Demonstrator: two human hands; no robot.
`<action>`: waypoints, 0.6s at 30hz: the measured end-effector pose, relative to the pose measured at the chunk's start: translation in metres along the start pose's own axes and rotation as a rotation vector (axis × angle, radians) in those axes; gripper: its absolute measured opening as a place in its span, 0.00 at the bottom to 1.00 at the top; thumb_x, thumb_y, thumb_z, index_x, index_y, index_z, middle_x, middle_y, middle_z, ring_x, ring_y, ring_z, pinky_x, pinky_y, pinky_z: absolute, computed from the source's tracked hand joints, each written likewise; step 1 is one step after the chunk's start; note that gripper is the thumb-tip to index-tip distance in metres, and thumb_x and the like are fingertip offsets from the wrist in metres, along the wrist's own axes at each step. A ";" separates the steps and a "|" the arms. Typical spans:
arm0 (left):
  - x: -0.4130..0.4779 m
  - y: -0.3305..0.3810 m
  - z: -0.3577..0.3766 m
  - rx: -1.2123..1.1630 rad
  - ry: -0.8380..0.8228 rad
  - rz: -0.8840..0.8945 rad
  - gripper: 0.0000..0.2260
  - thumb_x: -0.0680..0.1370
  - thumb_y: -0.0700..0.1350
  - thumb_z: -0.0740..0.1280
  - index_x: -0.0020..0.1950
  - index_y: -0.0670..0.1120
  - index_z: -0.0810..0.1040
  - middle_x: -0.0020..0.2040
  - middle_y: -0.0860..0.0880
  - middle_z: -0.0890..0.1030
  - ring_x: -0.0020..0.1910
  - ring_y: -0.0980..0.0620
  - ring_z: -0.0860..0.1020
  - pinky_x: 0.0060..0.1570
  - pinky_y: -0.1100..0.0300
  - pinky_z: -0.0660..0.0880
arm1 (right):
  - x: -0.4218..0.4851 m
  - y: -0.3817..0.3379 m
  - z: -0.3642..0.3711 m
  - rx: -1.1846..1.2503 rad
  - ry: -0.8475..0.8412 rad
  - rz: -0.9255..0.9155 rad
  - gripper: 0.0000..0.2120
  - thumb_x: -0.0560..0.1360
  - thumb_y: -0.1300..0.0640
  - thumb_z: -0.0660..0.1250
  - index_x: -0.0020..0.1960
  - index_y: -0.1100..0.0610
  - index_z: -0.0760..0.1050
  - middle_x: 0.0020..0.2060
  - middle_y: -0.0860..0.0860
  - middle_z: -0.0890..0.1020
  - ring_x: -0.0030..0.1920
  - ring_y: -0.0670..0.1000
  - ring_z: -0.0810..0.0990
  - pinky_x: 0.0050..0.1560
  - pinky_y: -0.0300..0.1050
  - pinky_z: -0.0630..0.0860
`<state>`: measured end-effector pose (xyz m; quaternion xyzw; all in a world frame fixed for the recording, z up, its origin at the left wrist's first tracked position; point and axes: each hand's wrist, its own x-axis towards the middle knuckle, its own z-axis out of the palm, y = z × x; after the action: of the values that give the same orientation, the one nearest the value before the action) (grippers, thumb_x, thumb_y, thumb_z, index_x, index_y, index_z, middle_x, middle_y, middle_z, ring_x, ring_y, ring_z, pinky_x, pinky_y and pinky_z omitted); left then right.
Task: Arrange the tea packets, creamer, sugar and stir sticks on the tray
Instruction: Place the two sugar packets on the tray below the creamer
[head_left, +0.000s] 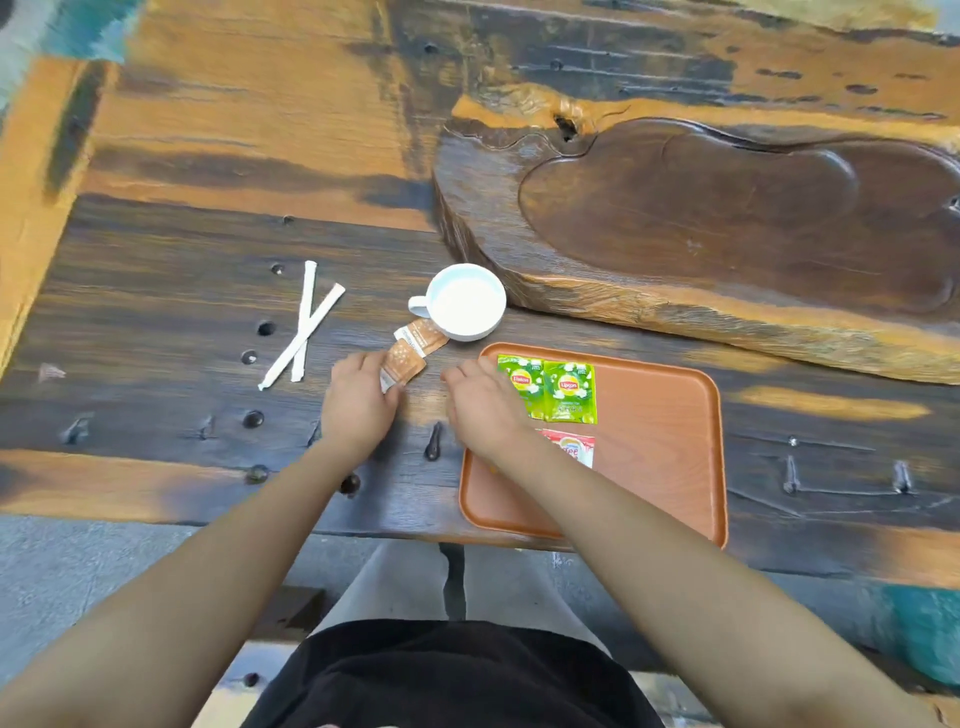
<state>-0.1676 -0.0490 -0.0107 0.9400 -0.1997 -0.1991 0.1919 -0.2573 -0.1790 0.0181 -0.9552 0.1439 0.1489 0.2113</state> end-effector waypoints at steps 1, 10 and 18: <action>0.006 -0.003 0.000 -0.012 -0.011 -0.028 0.21 0.73 0.43 0.66 0.65 0.42 0.70 0.62 0.39 0.74 0.63 0.39 0.68 0.63 0.49 0.65 | 0.010 -0.006 0.003 -0.022 -0.007 -0.007 0.15 0.74 0.63 0.58 0.61 0.60 0.69 0.58 0.58 0.75 0.61 0.58 0.68 0.62 0.50 0.65; 0.034 -0.008 -0.005 -0.134 -0.112 -0.158 0.15 0.70 0.41 0.69 0.55 0.39 0.73 0.52 0.37 0.80 0.53 0.38 0.75 0.50 0.49 0.72 | 0.042 -0.027 0.028 0.005 -0.001 0.043 0.30 0.75 0.66 0.52 0.75 0.60 0.47 0.75 0.55 0.55 0.73 0.56 0.54 0.72 0.51 0.55; 0.026 -0.047 -0.037 -0.436 -0.100 -0.388 0.07 0.73 0.46 0.69 0.39 0.44 0.74 0.44 0.41 0.81 0.44 0.44 0.79 0.43 0.58 0.76 | 0.028 -0.050 0.042 0.002 0.046 -0.040 0.26 0.72 0.68 0.56 0.70 0.61 0.61 0.66 0.58 0.68 0.65 0.60 0.66 0.65 0.53 0.65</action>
<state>-0.1152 -0.0105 -0.0078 0.8861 0.0218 -0.3165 0.3378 -0.2241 -0.1229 -0.0103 -0.9608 0.1297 0.1227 0.2119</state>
